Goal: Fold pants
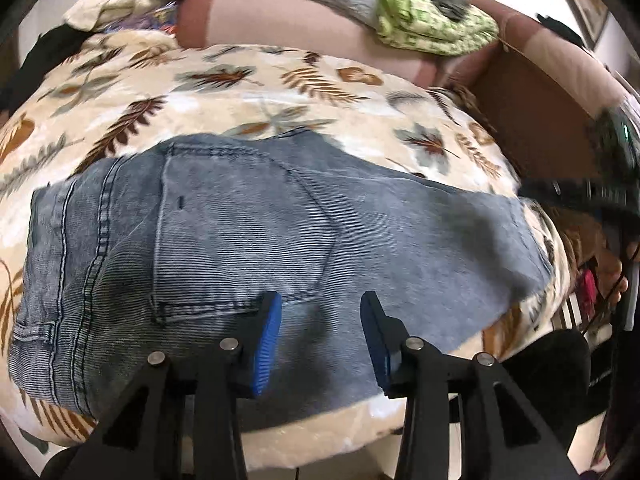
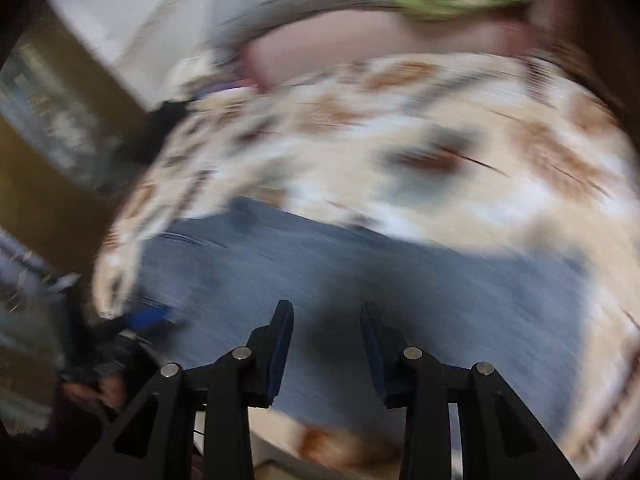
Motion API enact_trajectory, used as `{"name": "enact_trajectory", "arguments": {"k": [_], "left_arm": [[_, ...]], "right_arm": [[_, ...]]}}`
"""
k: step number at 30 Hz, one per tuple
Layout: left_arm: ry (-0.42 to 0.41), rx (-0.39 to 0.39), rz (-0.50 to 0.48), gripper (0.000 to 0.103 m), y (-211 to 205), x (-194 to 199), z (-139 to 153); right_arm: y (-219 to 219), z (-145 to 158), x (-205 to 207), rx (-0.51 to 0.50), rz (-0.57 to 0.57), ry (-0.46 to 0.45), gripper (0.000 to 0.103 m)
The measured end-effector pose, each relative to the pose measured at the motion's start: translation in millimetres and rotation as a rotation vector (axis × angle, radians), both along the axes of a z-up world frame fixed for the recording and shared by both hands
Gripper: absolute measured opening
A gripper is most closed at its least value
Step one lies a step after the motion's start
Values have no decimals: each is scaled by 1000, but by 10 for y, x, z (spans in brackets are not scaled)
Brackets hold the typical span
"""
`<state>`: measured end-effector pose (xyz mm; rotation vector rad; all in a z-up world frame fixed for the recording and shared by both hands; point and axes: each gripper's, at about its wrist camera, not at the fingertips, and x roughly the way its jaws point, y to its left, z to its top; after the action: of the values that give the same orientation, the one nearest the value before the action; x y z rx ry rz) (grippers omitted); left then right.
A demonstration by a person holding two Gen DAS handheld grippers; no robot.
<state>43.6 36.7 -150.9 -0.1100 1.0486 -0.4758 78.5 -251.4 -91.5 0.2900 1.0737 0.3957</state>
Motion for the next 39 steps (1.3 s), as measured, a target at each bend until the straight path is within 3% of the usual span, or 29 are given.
{"name": "enact_trajectory", "arguments": {"k": [3, 6, 8, 12, 22, 23, 25, 31, 35, 39], "left_arm": [[-9, -16, -9, 42, 2, -25, -69], [-80, -13, -64, 43, -39, -146, -91], [-86, -19, -107, 53, -73, -193, -144], [-80, -68, -172, 54, -102, -185, -184], [-75, -73, -207, 55, -211, -98, -239], [-79, -74, -208, 55, -218, -101, -235], [-86, -69, -210, 55, -227, -98, -231], [-107, -38, -212, 55, -261, -83, -257], [-109, -25, -208, 55, -270, -55, -294], [-126, 3, -220, 55, -288, -95, -300]], "right_arm": [[562, -148, 508, 37, 115, 21, 38], [905, -301, 826, 25, 209, 30, 38], [1006, -461, 1032, 27, 256, 64, 38], [1102, -680, 1386, 35, 319, 83, 38], [1369, -875, 1575, 31, 466, 163, 38], [1383, -877, 1571, 17, 470, 163, 35], [1448, -823, 1532, -38, 492, 120, 7], [1541, -546, 1554, -115, 424, -17, 4], [1564, -760, 1638, -180, 361, 8, 4], [1291, -821, 1632, -35, 234, 85, 7]]}}
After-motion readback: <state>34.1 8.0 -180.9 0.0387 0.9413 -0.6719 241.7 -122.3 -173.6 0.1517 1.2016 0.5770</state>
